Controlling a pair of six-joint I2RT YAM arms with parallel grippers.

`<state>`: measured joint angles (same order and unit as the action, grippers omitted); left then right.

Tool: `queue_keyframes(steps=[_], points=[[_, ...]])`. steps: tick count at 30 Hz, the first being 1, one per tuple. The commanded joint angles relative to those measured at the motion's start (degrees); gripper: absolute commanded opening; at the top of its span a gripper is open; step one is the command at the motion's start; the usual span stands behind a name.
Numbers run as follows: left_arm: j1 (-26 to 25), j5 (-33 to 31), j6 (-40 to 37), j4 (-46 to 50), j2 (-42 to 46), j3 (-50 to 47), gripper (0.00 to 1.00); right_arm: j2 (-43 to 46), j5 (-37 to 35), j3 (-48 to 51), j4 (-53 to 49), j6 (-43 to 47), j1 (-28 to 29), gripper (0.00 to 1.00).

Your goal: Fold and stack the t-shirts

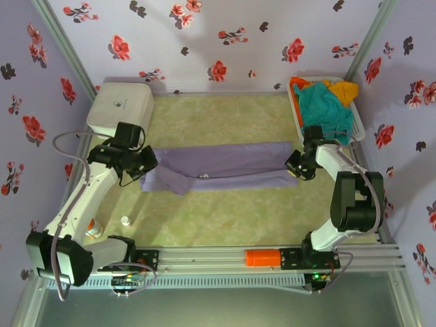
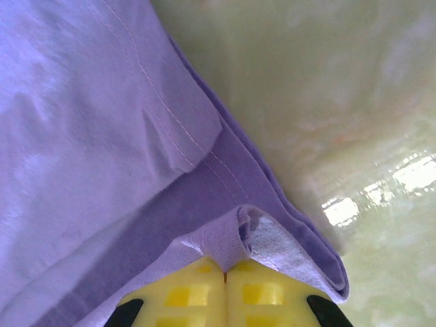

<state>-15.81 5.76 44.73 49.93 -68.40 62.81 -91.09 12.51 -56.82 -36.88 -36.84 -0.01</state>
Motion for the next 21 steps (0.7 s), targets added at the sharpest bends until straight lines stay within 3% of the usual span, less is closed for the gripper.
queue_keyframes(steps=[1,9,13,16,21], points=[[0.9,1.0,-2.5,-1.6,-1.3,1.7,0.0,-1.8,-0.7,-2.3,0.3,1.3,-0.6,0.0],[1.2,2.3,-3.2,-3.1,-4.2,2.4,0.0,-3.7,0.1,-2.2,2.2,0.3,-0.6,0.0],[1.2,2.5,-3.4,-3.4,-4.8,2.5,0.0,-2.2,0.6,-1.5,3.7,0.0,-0.6,0.24],[1.2,2.4,-3.5,-3.6,-4.9,2.3,0.0,-0.7,1.1,-1.2,3.7,0.2,-0.6,0.48],[1.3,2.5,-3.3,-4.4,-5.5,1.8,0.0,1.9,2.4,-0.3,3.5,0.9,-0.6,0.59]])
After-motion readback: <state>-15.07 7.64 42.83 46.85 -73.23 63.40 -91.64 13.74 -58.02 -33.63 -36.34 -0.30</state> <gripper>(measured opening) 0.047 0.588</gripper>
